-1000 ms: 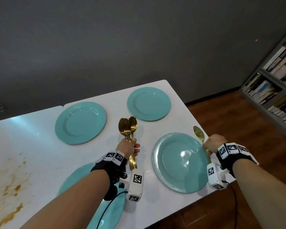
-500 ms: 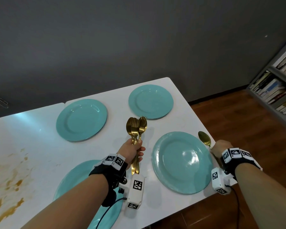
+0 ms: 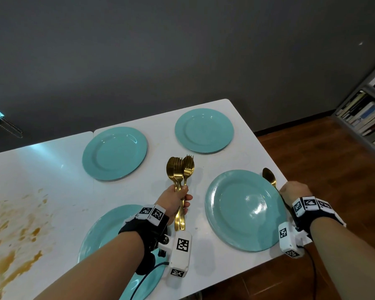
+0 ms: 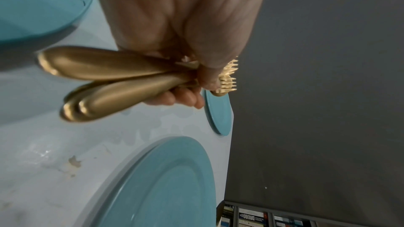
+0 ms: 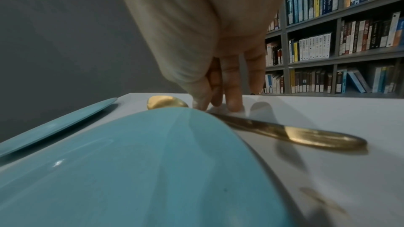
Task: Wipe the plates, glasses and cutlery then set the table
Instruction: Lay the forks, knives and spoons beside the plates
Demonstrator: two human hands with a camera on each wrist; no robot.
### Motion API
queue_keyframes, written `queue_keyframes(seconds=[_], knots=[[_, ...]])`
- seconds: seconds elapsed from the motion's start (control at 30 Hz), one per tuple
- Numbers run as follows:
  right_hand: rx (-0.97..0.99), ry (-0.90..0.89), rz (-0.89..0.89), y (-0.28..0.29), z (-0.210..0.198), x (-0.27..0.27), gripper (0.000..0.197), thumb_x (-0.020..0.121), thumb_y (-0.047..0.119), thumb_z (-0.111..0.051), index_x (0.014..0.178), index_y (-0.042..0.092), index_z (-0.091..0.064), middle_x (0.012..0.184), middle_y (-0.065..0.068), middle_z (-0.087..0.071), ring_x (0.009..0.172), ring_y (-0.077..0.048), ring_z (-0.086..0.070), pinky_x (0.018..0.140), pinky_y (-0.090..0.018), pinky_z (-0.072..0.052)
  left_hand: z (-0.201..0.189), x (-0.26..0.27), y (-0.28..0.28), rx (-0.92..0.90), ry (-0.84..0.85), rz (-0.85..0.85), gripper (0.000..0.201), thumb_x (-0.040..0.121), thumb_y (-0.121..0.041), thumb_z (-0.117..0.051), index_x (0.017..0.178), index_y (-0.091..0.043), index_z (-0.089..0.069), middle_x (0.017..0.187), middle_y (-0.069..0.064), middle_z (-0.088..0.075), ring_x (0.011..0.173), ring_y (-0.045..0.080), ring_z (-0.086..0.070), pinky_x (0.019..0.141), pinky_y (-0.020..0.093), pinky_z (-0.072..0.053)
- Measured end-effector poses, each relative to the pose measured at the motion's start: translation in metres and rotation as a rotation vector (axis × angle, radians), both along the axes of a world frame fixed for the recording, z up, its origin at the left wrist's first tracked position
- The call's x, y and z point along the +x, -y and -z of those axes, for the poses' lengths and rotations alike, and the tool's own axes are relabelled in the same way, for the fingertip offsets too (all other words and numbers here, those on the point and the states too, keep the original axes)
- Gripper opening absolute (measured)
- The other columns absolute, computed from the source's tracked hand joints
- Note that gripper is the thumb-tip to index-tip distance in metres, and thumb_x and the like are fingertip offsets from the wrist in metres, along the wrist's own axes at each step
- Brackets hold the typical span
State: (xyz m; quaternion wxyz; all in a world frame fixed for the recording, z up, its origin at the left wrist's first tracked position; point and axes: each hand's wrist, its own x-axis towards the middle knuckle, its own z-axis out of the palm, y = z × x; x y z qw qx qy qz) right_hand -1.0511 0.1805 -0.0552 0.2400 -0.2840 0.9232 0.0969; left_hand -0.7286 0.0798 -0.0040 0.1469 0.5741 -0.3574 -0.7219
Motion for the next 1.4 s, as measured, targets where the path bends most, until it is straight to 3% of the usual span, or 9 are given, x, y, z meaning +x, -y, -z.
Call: queue_keyframes(seconds=[0.1, 0.27, 0.53, 0.7, 0.83, 0.97, 1.13, 1.23, 1.4], knots=[[0.024, 0.000, -0.016, 0.000, 0.002, -0.001, 0.023, 0.091, 0.023, -0.052, 0.092, 0.010, -0.070, 0.083, -0.007, -0.059, 0.068, -0.023, -0.053, 0.061, -0.025, -0.045, 0.002, 0.003, -0.001, -0.008, 0.002, -0.009, 0.012, 0.099, -0.021, -0.045, 0.091, -0.015, -0.049, 0.073, 0.004, -0.054, 0.057, 0.013, -0.046, 0.054, 0.026, -0.042], [0.026, -0.009, -0.005, 0.002, 0.006, -0.003, 0.020, 0.089, 0.021, -0.054, 0.090, 0.008, -0.070, 0.079, -0.008, -0.058, 0.053, -0.016, -0.045, 0.040, -0.020, -0.030, 0.005, 0.010, -0.002, -0.027, 0.004, -0.024, 0.012, 0.099, -0.022, -0.045, 0.091, -0.015, -0.049, 0.073, 0.004, -0.055, 0.057, 0.013, -0.047, 0.053, 0.026, -0.042], [0.016, -0.032, 0.019, 0.006, 0.005, 0.000, 0.018, 0.089, 0.020, -0.055, 0.084, 0.007, -0.066, 0.068, -0.006, -0.053, 0.053, -0.018, -0.046, 0.039, -0.023, -0.029, 0.007, 0.012, -0.001, -0.016, 0.022, -0.028, 0.011, 0.099, -0.022, -0.045, 0.092, -0.015, -0.050, 0.074, 0.005, -0.055, 0.059, 0.014, -0.047, 0.055, 0.026, -0.042], [-0.002, -0.050, 0.044, 0.003, -0.002, 0.005, 0.021, 0.091, 0.021, -0.054, 0.095, 0.006, -0.068, 0.071, -0.007, -0.053, 0.057, -0.019, -0.049, 0.051, -0.027, -0.040, 0.003, 0.006, -0.002, -0.014, 0.010, -0.019, 0.011, 0.099, -0.021, -0.045, 0.093, -0.014, -0.050, 0.074, 0.005, -0.057, 0.058, 0.014, -0.047, 0.054, 0.025, -0.043], [-0.195, -0.083, 0.015, 0.013, -0.028, 0.031, 0.024, 0.093, 0.015, -0.048, 0.109, 0.006, -0.064, 0.106, -0.016, -0.062, 0.095, -0.031, -0.060, 0.073, -0.035, -0.049, 0.000, 0.005, -0.002, 0.003, 0.003, -0.020, 0.009, 0.099, -0.018, -0.045, 0.094, -0.013, -0.050, 0.077, 0.007, -0.060, 0.060, 0.015, -0.050, 0.053, 0.025, -0.044], [-0.367, 0.167, -0.176, 0.034, -0.051, 0.093, 0.024, 0.092, 0.017, -0.049, 0.106, 0.009, -0.067, 0.113, -0.012, -0.066, 0.108, -0.029, -0.058, 0.091, -0.032, -0.047, -0.004, 0.006, -0.004, 0.021, -0.016, -0.029, 0.007, 0.099, -0.014, -0.045, 0.099, -0.009, -0.049, 0.080, 0.010, -0.062, 0.063, 0.018, -0.055, 0.058, 0.027, -0.046], [-0.439, 0.581, -0.208, 0.052, -0.064, 0.174, 0.027, 0.090, 0.029, -0.059, 0.098, 0.005, -0.070, 0.096, -0.007, -0.070, 0.082, -0.017, -0.061, 0.082, -0.029, -0.052, -0.009, 0.008, -0.009, 0.034, -0.067, -0.008, 0.008, 0.099, -0.012, -0.043, 0.103, -0.006, -0.047, 0.082, 0.013, -0.063, 0.066, 0.020, -0.059, 0.060, 0.029, -0.050], [-0.438, 0.646, -0.207, 0.062, -0.066, 0.202, 0.030, 0.091, 0.037, -0.057, 0.096, 0.010, -0.070, 0.094, -0.006, -0.070, 0.078, -0.015, -0.060, 0.079, -0.028, -0.050, -0.009, 0.013, -0.012, 0.024, -0.078, 0.037, 0.013, 0.100, -0.011, -0.042, 0.109, -0.005, -0.049, 0.080, 0.013, -0.064, 0.061, 0.019, -0.061, 0.057, 0.029, -0.050], [-0.429, 0.625, -0.215, 0.068, -0.062, 0.226, 0.032, 0.089, 0.036, -0.059, 0.061, 0.021, -0.056, 0.075, 0.000, -0.060, 0.077, -0.015, -0.057, 0.076, -0.027, -0.048, -0.007, 0.025, -0.019, -0.007, -0.068, 0.109, 0.021, 0.099, -0.005, -0.040, 0.114, -0.008, -0.054, 0.077, 0.010, -0.066, 0.059, 0.017, -0.062, 0.057, 0.029, -0.051]])
